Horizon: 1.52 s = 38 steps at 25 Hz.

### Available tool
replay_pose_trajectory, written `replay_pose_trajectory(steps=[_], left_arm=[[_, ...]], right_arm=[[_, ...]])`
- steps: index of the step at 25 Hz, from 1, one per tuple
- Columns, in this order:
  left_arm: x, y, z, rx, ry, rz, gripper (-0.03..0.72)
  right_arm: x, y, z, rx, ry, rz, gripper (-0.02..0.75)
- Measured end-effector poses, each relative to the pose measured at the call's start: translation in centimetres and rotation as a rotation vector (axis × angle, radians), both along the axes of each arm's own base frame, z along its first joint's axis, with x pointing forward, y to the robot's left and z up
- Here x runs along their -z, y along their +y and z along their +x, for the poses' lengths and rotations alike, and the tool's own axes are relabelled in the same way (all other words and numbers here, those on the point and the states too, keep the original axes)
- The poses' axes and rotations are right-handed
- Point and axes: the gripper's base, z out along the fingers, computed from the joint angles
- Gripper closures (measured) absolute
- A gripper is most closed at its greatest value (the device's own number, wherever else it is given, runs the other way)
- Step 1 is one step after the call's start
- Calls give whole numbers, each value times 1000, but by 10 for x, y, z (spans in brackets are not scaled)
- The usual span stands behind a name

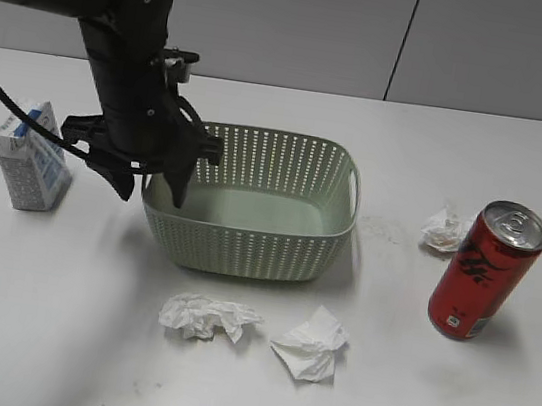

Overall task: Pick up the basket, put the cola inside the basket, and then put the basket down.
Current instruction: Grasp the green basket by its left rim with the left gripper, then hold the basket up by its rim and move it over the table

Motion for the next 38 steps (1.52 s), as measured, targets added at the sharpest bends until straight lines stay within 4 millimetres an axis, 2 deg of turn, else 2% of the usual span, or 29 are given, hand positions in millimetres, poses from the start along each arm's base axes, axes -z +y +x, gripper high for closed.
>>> replay_pose_trajectory(steps=[3,5,6,8,20,28,32,38], left_arm=[[0,0,0,0,-3,-2,401],[0,0,0,-1,-5,-3,584],[0,0,0,-1,-5,-3,636],[0,-1,1,-9,-12,-13,677],[-4,-5,1,-85,36,-119,688],[-34,7,1,-125,-13,-179,688],[-45,15,-4,-119,12,-156,688],[-42,28,-24,-150,65,-111,688]], right_arm=[[0,0,0,0,0,0,172],[0,0,0,0,0,0,172],[0,0,0,0,0,0,172],[0,0,0,0,0,0,172],[0,0,0,0,0,0,172],[0,0,0,0,0,0,172],[0,0,0,0,0,0,172],[0,0,0,0,0,0,172]])
